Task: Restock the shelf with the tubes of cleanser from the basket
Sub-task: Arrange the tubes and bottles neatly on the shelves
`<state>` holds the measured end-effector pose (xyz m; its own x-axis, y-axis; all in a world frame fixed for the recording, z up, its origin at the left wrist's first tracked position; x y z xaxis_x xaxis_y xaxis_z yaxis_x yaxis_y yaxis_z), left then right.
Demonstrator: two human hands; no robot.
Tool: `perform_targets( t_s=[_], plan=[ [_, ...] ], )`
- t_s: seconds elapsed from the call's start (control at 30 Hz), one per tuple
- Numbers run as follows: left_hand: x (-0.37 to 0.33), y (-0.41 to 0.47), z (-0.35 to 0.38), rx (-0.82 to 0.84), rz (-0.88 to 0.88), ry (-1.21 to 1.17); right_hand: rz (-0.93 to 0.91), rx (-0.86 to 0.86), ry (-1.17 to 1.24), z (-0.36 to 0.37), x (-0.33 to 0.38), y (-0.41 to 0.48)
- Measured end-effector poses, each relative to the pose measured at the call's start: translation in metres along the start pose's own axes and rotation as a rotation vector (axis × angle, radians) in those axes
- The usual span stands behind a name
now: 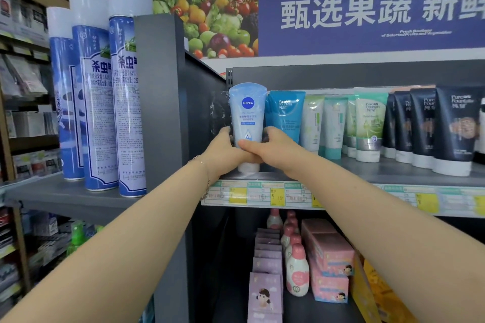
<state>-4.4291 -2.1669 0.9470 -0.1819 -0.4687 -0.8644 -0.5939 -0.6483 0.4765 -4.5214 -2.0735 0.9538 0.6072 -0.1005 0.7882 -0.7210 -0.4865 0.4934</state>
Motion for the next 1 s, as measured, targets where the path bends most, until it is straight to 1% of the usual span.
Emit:
perform_targets(
  t_s=[0.1, 0.27, 0.5, 0.73, 0.83, 1.0],
  plan=[
    [-0.001, -0.006, -0.003, -0.081, 0.083, 0.01, -0.029, -0.032, -0.043, -0.007, 0.005, -0.003],
    [-0.006, -0.014, -0.001, -0.057, 0.189, 0.108, -0.093, 0.046, -0.122, -0.009, 0.011, -0.008],
    [-0.004, -0.011, -0.001, -0.036, 0.218, 0.178, -0.152, 0.047, -0.249, -0.009, 0.012, -0.008],
    [0.004, -0.004, -0.001, -0.007, 0.251, 0.206, -0.167, 0.061, -0.272, -0.008, 0.011, -0.007],
    [0.006, -0.001, -0.001, 0.005, 0.23, 0.232, -0.165, 0.068, -0.278, -0.007, 0.01, -0.007],
    [0.002, -0.003, 0.0, -0.02, 0.2, 0.266, -0.164, 0.081, -0.304, -0.007, 0.012, -0.01]
  ],
)
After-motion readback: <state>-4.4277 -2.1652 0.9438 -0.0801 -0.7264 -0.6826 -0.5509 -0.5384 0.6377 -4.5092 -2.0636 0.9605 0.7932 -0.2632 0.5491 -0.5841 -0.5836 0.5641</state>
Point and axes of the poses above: each hand's wrist, its own y-axis towards the middle knuckle, its own z-axis out of the palm, x = y × z, the point moved 2 cm from there along y, towards the middle knuckle, and after that the axes turned 15 degrees about -x, right-handed, at the moved point
